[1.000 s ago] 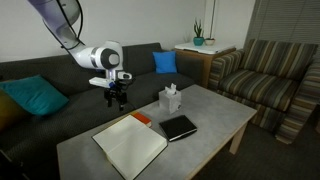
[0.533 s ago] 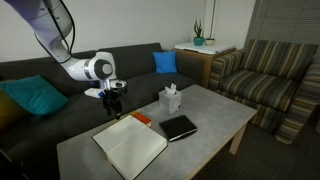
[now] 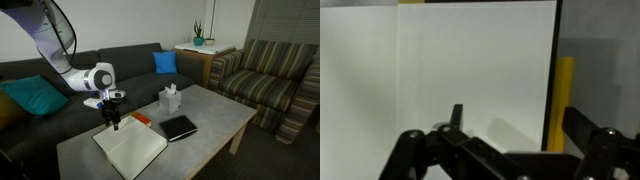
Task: Close the open black book
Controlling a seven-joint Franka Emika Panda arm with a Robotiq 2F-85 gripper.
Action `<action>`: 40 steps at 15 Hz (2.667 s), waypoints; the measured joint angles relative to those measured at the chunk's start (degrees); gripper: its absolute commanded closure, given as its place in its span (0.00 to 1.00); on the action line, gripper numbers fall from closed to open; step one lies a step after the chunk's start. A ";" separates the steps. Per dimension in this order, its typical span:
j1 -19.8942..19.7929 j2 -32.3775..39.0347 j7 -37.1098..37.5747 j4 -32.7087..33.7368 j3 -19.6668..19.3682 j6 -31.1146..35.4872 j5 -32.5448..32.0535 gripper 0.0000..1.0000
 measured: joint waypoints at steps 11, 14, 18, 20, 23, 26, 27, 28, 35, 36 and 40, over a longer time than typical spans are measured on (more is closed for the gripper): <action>3.12 1.30 1.07 3.23 -0.04 -8.64 -0.04 0.00; 3.89 1.33 1.75 3.19 -0.11 -10.26 -0.04 0.00; 4.18 1.53 4.07 3.03 -0.89 -12.01 -0.05 0.00; 4.48 1.54 5.59 3.03 -1.21 -12.78 -0.05 0.00; 5.07 1.59 7.30 3.04 -1.80 -13.91 -0.07 0.00; 5.31 1.63 7.39 3.04 -1.89 -14.81 -0.20 0.00; 5.41 1.65 7.27 3.03 -1.89 -14.84 -0.36 0.00; 5.54 1.68 7.09 2.97 -1.88 -14.85 -0.51 0.00; 5.75 1.94 5.03 2.06 -1.71 -14.76 -0.92 0.00; 5.75 2.04 4.99 1.86 -1.78 -14.77 -1.16 0.00; 5.63 2.78 5.07 1.39 -2.29 -14.77 -3.51 0.00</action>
